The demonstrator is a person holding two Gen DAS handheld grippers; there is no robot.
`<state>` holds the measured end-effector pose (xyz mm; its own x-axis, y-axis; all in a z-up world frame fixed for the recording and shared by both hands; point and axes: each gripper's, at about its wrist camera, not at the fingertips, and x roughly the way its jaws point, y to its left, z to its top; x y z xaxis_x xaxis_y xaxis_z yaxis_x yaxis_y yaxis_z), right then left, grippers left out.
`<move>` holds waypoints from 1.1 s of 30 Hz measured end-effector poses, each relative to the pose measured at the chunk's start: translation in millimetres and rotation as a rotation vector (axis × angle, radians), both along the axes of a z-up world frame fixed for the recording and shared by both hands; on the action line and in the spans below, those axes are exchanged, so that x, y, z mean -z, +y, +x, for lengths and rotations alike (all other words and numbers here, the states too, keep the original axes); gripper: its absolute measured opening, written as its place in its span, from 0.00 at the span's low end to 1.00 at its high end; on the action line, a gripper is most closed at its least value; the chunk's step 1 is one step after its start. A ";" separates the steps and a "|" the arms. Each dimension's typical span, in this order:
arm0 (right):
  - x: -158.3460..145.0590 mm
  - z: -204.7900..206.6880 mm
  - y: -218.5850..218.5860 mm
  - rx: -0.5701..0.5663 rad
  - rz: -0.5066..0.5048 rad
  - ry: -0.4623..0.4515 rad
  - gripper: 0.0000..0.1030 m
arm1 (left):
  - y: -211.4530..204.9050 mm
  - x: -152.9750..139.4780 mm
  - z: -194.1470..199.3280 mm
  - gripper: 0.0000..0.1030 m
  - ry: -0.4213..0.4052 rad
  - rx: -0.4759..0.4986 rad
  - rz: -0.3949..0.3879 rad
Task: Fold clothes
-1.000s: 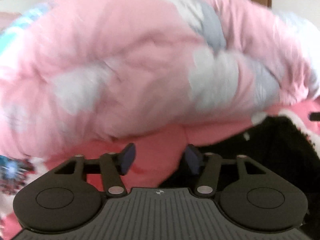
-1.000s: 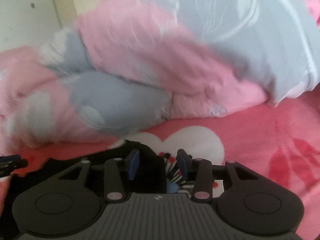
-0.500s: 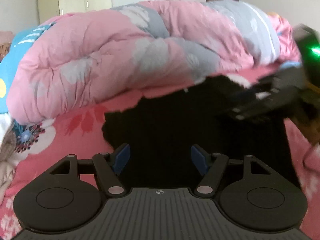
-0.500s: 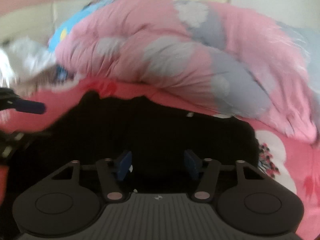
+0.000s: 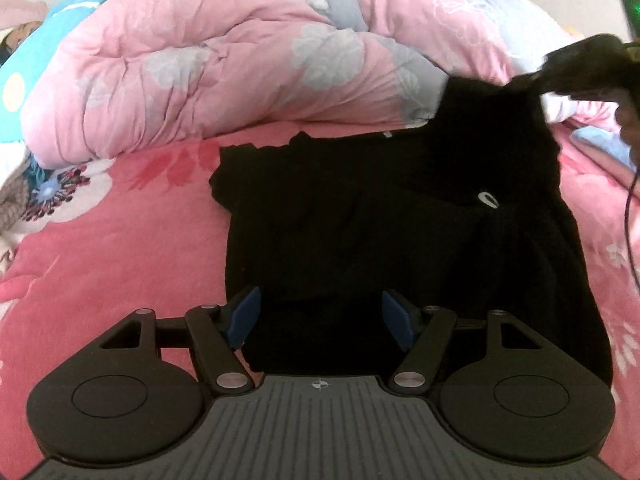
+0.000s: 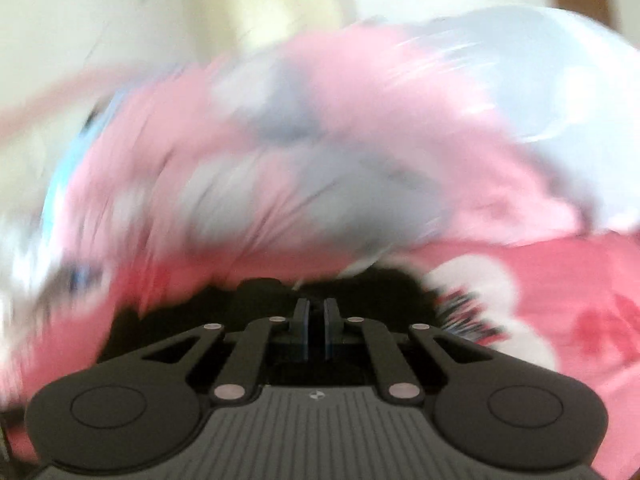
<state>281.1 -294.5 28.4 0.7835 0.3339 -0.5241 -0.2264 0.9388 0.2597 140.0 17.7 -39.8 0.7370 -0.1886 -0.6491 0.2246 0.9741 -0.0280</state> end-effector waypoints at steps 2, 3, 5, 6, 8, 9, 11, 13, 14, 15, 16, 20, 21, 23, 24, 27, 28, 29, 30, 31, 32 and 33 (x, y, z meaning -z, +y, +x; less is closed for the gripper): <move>-7.3 4.6 -38.8 0.116 0.090 -0.015 0.06 | 0.2 -0.3 -0.6 0.65 0.003 -0.006 0.009; -10.9 6.9 -58.1 0.174 0.135 -0.023 0.06 | 0.3 -0.8 -0.7 0.65 0.006 -0.008 0.013; -4.8 6.5 -95.2 0.267 0.232 -0.008 0.06 | 1.2 -2.5 -1.5 0.65 0.010 -0.012 0.015; -1.6 6.2 -113.7 0.313 0.280 0.001 0.06 | 1.7 -3.3 -2.1 0.65 0.012 -0.015 0.016; 20.3 9.3 -138.4 0.375 0.345 0.080 0.06 | 3.2 -5.0 -2.6 0.65 0.010 -0.022 0.017; 31.5 10.9 -150.5 0.406 0.377 0.120 0.07 | 4.1 -5.8 -2.8 0.65 0.008 -0.025 0.018; 62.1 14.5 -162.3 0.476 0.382 0.256 0.10 | 5.8 -7.1 -1.6 0.65 0.016 -0.037 0.015; 83.4 8.4 -170.1 0.518 0.408 0.334 0.18 | 7.1 -9.3 -0.1 0.63 0.026 -0.045 0.013; 92.6 3.1 -174.0 0.536 0.435 0.359 0.19 | 7.4 -10.8 0.3 0.63 0.027 -0.045 0.017; 87.9 -7.3 -172.5 0.539 0.444 0.329 0.21 | 7.4 -12.4 0.6 0.63 0.022 -0.046 0.022; 82.3 -18.1 -170.6 0.542 0.453 0.295 0.25 | 7.2 -14.2 0.8 0.63 0.013 -0.045 0.029; 48.1 -64.8 -155.3 0.561 0.412 0.120 0.37 | 5.5 -23.0 4.4 0.63 -0.012 -0.052 0.030; 37.0 -77.4 -148.9 0.565 0.384 0.071 0.38 | 4.5 -24.6 6.5 0.63 -0.015 -0.053 0.023; 23.2 -88.8 -130.9 0.505 0.368 0.029 0.38 | 0.8 -25.4 12.7 0.62 -0.013 -0.054 0.012; 18.6 -93.4 -121.4 0.459 0.367 0.018 0.38 | -1.8 -24.4 17.4 0.57 -0.008 -0.053 0.014; 28.6 -89.9 -77.6 0.236 0.388 0.111 0.39 | -8.7 -18.2 31.8 0.50 0.005 -0.070 0.051; 39.1 -87.7 -62.4 0.177 0.404 0.152 0.39 | -10.2 -15.9 35.5 0.49 0.008 -0.086 0.069; 49.9 -85.6 -47.1 0.119 0.420 0.192 0.39 | -10.4 -14.2 38.2 0.49 0.017 -0.107 0.084; 60.7 -83.5 -31.9 0.060 0.436 0.233 0.39 | -8.3 -13.9 38.9 0.49 0.031 -0.125 0.079; 68.8 -82.7 -21.6 0.022 0.444 0.258 0.38 | -4.6 -14.8 38.1 0.49 0.044 -0.140 0.061; 78.3 -82.8 -11.6 -0.010 0.448 0.271 0.38 | 0.0 -16.3 36.1 0.49 0.054 -0.150 0.039; 84.8 -84.8 -5.8 -0.013 0.441 0.270 0.38 | 5.4 -18.6 32.8 0.49 0.061 -0.157 0.012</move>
